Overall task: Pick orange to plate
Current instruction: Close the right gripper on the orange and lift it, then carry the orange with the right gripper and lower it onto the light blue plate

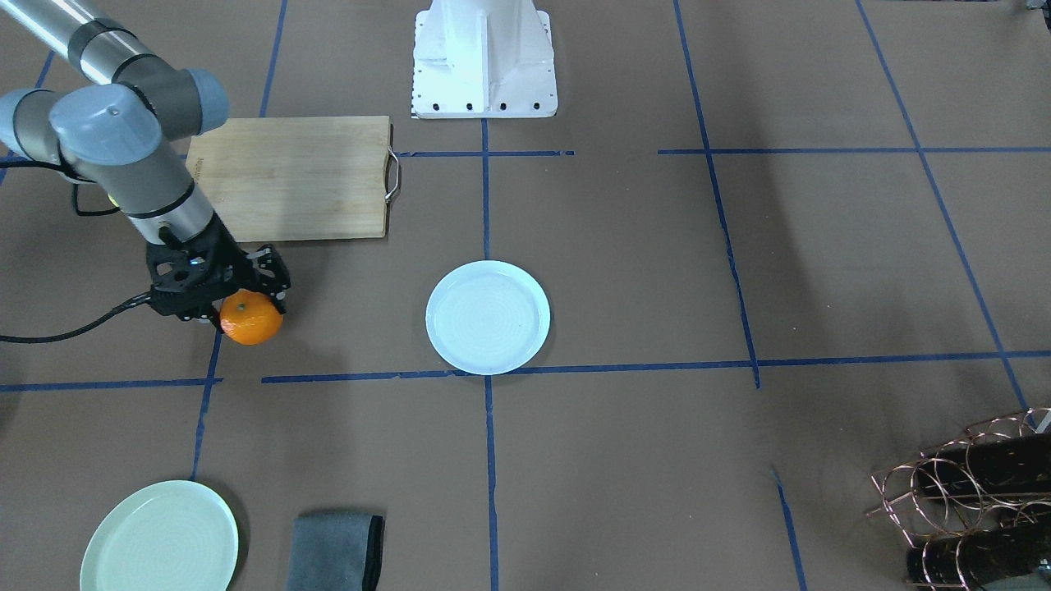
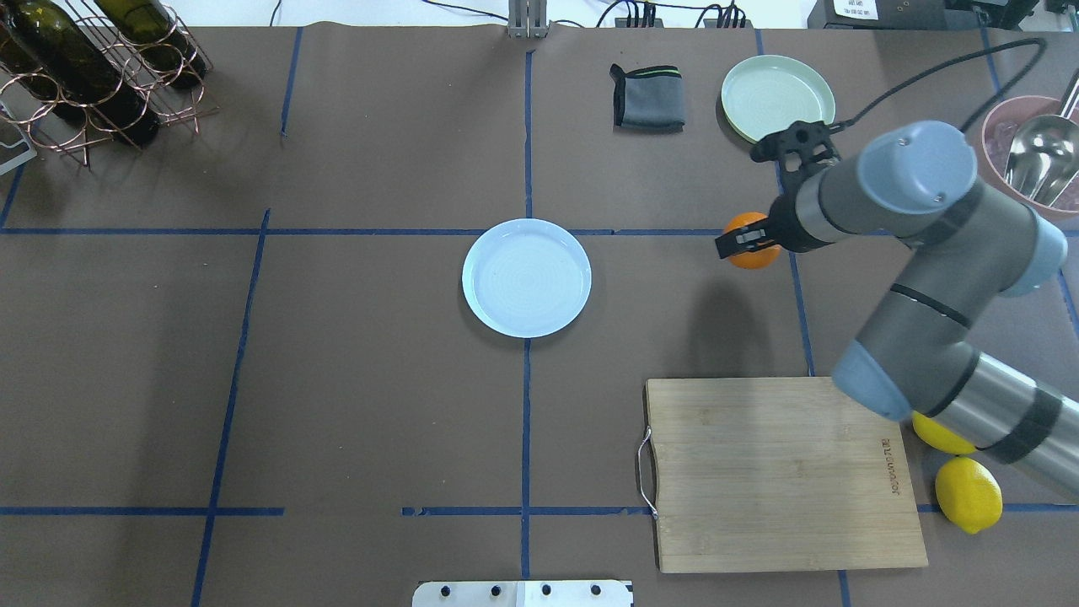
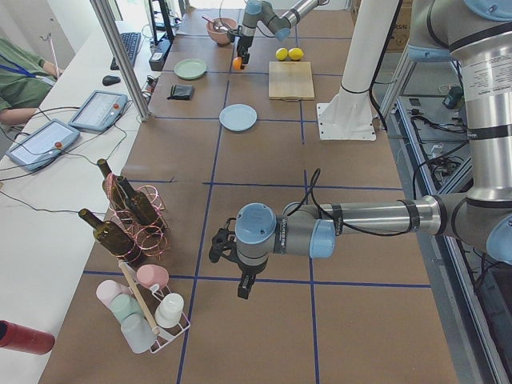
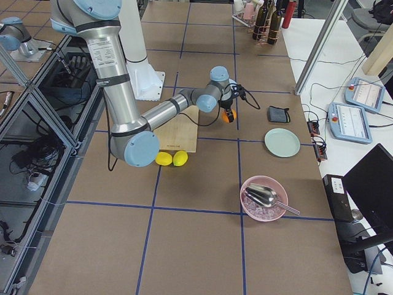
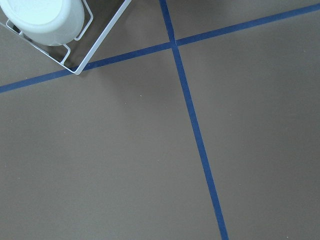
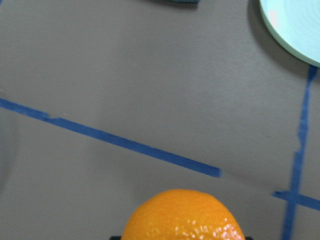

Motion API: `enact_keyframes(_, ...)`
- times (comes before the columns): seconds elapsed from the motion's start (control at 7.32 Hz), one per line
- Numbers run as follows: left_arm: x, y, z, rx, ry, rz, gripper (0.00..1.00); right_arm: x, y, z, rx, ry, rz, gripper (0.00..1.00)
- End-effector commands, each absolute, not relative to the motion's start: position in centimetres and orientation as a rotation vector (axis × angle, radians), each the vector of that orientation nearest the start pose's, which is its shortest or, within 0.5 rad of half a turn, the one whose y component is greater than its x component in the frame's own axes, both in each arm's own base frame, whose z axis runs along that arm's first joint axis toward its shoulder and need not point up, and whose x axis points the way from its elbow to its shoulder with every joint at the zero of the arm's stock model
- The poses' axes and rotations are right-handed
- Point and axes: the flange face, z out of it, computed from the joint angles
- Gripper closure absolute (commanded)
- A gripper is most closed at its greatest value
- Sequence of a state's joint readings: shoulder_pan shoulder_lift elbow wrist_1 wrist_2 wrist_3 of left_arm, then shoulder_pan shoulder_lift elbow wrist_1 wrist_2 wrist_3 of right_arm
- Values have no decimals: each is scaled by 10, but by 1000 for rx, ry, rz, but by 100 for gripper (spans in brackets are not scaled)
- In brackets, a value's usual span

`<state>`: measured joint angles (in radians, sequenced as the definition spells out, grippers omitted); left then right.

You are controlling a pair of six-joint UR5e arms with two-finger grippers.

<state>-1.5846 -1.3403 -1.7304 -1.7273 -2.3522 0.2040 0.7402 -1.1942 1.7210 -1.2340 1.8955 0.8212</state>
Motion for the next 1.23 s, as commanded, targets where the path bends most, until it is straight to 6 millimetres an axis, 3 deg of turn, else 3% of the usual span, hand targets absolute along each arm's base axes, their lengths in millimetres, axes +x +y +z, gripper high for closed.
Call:
enact_keyframes(0.0,-69,-398,668,160,766,211,0,-476,-486,227,305,-832,-46,52)
enact_keyframes(0.14,-69,-397,669,158,769,212,0,-512,-484,203,297,-821,-8,52)
enact_keyframes(0.27,-68,-397,669,159,774,212,0,-561,-495,179,287,-796,41,52)
enact_keyframes(0.41,-69,-399,661,171,772,214,0,-609,-502,172,273,-742,74,52)
enact_keyframes(0.55,-68,-399,662,170,773,214,0,-627,-493,176,295,-735,73,51)
enact_keyframes(0.82,-68,-399,660,173,774,215,0,-643,-475,181,282,-737,61,51)
enact_keyframes(1.09,-68,-399,661,173,774,216,0,-649,-479,197,283,-702,66,50)
